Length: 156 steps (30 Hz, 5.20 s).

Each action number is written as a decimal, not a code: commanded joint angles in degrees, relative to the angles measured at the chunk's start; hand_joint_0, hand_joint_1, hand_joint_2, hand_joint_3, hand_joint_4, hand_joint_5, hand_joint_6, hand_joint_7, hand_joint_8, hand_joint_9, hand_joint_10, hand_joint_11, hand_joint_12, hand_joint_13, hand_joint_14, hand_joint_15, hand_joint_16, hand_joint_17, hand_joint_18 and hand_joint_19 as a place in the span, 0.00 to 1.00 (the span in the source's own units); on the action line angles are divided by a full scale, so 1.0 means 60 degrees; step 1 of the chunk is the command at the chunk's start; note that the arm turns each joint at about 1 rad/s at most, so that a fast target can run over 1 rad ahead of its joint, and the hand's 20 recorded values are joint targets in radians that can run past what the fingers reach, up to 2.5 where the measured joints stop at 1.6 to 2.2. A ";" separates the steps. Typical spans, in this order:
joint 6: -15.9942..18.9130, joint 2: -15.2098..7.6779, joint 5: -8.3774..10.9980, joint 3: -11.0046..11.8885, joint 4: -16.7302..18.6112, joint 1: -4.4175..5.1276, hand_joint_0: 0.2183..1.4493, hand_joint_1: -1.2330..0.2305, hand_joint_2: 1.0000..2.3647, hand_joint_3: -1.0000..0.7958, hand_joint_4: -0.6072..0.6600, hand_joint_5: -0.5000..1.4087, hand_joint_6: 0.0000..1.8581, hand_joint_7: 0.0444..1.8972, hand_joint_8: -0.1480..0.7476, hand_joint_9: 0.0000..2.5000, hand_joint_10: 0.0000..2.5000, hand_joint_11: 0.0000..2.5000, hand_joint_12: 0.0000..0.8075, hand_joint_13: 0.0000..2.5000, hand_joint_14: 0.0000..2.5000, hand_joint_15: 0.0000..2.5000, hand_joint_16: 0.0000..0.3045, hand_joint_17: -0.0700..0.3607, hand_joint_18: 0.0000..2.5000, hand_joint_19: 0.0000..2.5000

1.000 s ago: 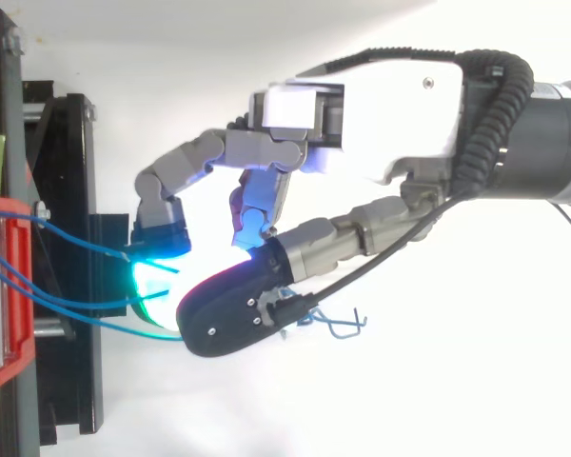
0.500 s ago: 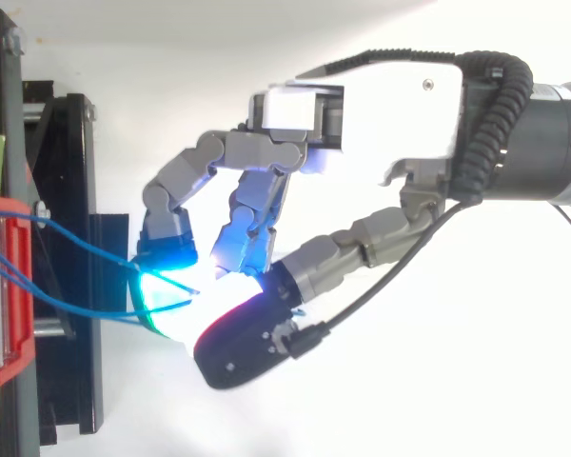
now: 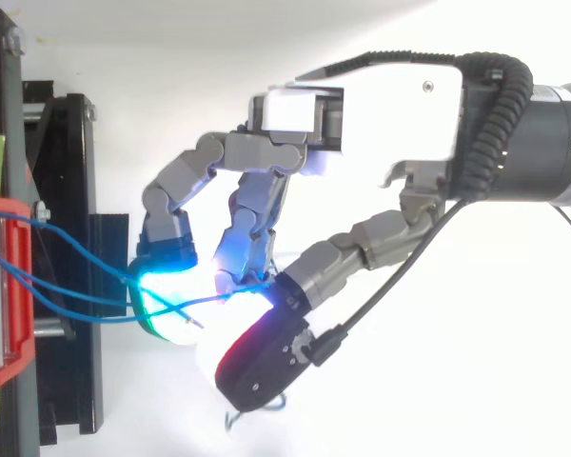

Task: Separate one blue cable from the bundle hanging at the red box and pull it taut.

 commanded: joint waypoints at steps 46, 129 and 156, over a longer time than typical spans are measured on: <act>0.0014 0.0000 0.0029 0.0000 -0.0044 0.0000 0.34 0.33 0.02 0.49 0.62 0.17 0.44 0.54 0.58 0.50 0.01 0.46 0.51 0.54 0.01 0.39 0.16 0.42 0.45 0.31; 0.0058 0.0000 0.0102 0.0000 -0.0264 0.0117 0.34 0.34 0.01 0.50 0.63 0.16 0.46 0.57 0.59 0.49 0.01 0.44 0.53 0.53 0.01 0.39 0.18 0.44 0.46 0.31; 0.0410 0.0000 0.0410 0.0000 -0.0337 0.0176 0.42 0.27 0.01 0.37 0.59 0.15 0.47 0.52 0.56 0.45 0.01 0.45 0.51 0.49 0.01 0.38 0.16 0.42 0.42 0.31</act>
